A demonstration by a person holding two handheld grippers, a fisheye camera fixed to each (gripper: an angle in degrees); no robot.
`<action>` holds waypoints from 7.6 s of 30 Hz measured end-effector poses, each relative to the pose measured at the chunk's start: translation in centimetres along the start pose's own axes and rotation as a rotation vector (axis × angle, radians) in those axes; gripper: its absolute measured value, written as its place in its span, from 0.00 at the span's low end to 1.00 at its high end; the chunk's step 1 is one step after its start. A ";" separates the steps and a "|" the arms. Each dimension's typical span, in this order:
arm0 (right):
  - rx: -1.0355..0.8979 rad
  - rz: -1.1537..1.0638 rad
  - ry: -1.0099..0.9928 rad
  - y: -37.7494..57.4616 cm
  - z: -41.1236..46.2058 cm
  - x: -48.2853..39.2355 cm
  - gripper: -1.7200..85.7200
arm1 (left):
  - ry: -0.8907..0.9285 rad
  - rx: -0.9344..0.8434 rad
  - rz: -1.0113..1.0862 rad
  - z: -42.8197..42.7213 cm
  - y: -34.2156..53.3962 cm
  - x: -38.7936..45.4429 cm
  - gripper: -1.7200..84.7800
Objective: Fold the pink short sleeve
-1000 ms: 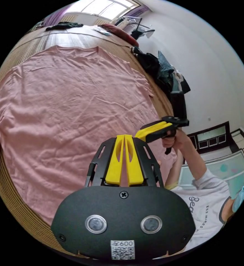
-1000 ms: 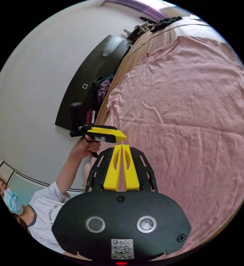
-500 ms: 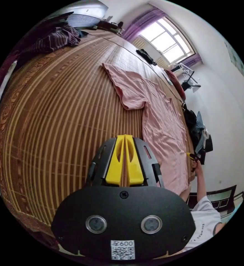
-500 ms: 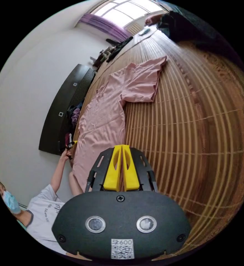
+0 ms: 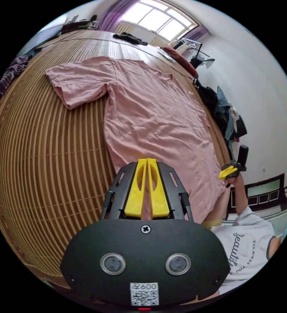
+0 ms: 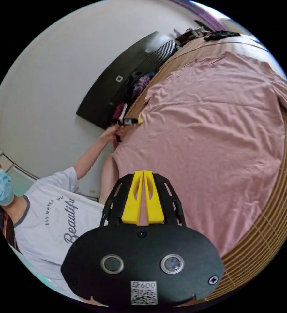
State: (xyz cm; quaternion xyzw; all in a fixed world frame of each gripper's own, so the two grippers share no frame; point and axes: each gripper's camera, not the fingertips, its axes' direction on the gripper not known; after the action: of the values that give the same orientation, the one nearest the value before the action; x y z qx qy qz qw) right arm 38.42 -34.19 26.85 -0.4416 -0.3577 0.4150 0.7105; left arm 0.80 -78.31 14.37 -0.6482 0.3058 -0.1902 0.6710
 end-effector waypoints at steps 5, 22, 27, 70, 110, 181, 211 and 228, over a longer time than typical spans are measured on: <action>0.045 -0.084 0.196 5.7 6.3 0.0 0.01 | 0.021 0.011 0.003 0.3 3.5 -4.2 0.03; 0.138 -0.214 0.496 -20.2 37.0 7.8 0.01 | -0.245 -0.008 0.117 11.8 26.0 -6.1 0.02; 0.073 -0.177 0.660 -19.8 45.9 14.2 0.01 | -0.339 -0.011 0.191 17.4 27.4 -7.6 0.02; 0.550 0.277 0.719 50.6 7.0 31.5 0.01 | -0.355 -0.206 0.824 79.1 -4.9 -3.4 0.02; 0.648 -0.413 0.813 34.7 22.3 30.9 0.01 | -0.838 0.946 0.196 37.1 16.3 -22.4 0.02; 0.584 0.182 0.150 -42.8 6.8 63.9 0.01 | -0.876 0.828 -0.010 1.1 27.5 -7.4 0.02; 0.730 -0.029 0.502 -32.6 8.8 58.9 0.02 | -0.795 0.679 0.068 5.3 25.5 -0.5 0.02; -0.278 -0.928 1.019 -28.0 47.6 49.5 0.04 | -0.720 0.613 0.042 6.8 22.8 1.7 0.02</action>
State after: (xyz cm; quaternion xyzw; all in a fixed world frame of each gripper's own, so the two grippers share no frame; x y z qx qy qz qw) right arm 24.27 18.88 76.64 -0.4696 -0.1815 -0.2391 0.8303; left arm 3.34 -72.34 -8.58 -0.4387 -0.0034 -0.0211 0.8984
